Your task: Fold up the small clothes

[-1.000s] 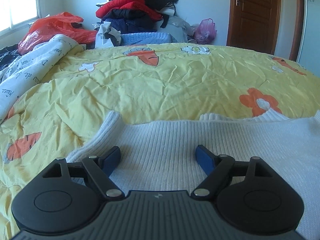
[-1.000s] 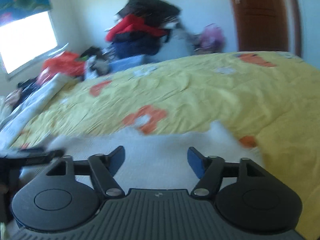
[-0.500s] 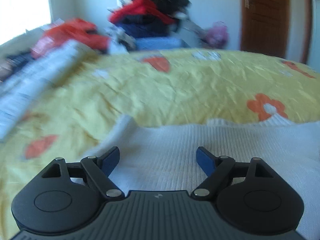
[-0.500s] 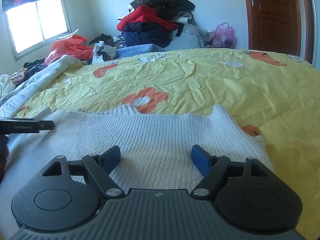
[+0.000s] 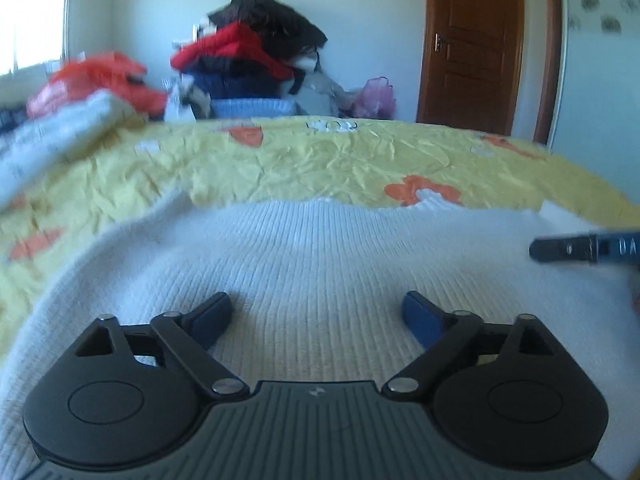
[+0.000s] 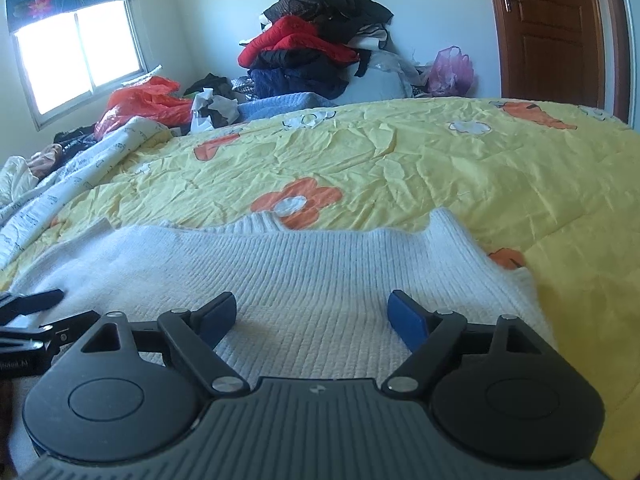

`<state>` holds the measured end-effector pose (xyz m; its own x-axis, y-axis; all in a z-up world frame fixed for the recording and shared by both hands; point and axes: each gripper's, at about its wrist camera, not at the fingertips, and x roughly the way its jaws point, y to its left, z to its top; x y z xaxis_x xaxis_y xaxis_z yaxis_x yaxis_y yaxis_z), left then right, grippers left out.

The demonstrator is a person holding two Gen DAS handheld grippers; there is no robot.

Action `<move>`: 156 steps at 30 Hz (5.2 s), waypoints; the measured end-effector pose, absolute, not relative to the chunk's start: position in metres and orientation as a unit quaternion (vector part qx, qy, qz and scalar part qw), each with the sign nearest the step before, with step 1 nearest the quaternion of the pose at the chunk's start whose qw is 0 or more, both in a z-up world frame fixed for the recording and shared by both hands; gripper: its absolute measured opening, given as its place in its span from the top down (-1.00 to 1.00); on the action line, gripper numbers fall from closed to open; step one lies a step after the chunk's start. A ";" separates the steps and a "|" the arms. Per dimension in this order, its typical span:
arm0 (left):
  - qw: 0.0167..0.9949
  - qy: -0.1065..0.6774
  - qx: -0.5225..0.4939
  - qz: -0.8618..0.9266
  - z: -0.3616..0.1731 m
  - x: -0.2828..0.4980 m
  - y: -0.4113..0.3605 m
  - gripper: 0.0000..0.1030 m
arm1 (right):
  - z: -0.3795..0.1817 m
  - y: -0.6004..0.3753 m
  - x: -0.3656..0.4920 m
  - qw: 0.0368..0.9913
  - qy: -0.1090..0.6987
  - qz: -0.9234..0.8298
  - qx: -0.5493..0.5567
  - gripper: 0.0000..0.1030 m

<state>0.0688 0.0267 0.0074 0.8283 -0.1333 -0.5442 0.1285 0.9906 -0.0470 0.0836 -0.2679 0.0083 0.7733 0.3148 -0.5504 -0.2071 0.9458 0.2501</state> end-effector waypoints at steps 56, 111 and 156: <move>0.886 0.326 -0.310 0.116 0.010 -0.029 0.151 0.33 | 0.010 -0.220 0.046 0.946 0.281 0.155 0.044 -0.97; 0.922 0.231 0.129 -0.282 0.026 -0.045 -0.174 0.41 | 0.050 -0.334 0.111 0.828 0.455 0.311 0.100 0.52; 0.844 0.398 -0.283 -0.223 0.011 0.084 0.025 -0.78 | -0.007 -0.424 0.096 0.823 0.421 0.216 0.315 -0.72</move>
